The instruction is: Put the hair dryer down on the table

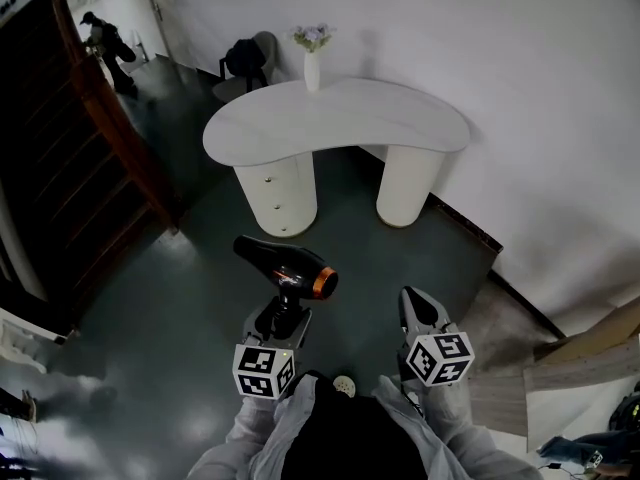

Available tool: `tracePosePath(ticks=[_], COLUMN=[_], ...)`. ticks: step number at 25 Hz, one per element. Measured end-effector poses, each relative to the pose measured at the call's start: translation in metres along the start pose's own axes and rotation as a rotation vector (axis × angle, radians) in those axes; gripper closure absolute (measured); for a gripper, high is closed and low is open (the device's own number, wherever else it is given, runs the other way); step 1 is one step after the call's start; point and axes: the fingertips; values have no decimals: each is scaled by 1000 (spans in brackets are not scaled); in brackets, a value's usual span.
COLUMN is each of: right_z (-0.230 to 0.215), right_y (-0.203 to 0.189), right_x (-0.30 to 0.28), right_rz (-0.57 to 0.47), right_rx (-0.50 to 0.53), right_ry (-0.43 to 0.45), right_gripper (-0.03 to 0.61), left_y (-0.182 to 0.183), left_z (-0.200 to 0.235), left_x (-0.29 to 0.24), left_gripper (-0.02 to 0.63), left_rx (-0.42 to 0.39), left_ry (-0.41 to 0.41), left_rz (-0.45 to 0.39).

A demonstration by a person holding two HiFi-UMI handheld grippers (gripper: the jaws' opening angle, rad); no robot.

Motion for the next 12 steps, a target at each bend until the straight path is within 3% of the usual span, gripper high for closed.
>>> tracePosePath(ticks=[12], right_z=[-14], right_y=[-23], right_x=[-49], right_rz=[53], right_rx=[-31], right_ry=[29], right_gripper=[568], left_y=[-19], left_z=[24], left_x=[-46], left_gripper=[321], left_rx=[35], left_ry=[33], left_rz=[48])
Point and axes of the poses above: the fingertips, and each gripper's own axes: x backward along the fingers, z to its left, y out of its top, and after that the axes turned 12 degrees about -z, right-handed
